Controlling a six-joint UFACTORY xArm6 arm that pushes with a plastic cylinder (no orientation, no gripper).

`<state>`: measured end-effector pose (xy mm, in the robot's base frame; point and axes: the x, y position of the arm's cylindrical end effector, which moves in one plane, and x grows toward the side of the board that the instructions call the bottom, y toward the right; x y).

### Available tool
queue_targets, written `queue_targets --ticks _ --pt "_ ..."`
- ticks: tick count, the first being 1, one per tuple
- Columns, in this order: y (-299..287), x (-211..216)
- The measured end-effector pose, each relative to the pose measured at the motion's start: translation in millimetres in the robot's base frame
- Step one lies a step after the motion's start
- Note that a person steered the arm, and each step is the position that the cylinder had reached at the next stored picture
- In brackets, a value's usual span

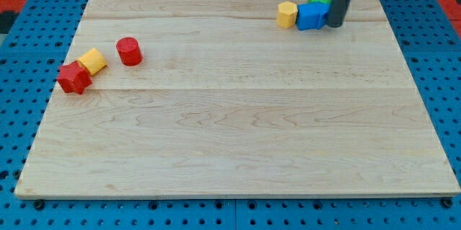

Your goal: Nudge the red star along with yellow heart up a bit

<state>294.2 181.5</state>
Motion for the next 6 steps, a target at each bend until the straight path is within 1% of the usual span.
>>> queue_targets --ticks 1,2,3,4,5,6 --pt "43 74" --pt "-8 193" --pt "-151 256" --pt "-318 262" --pt "-406 224" --pt "-455 189"
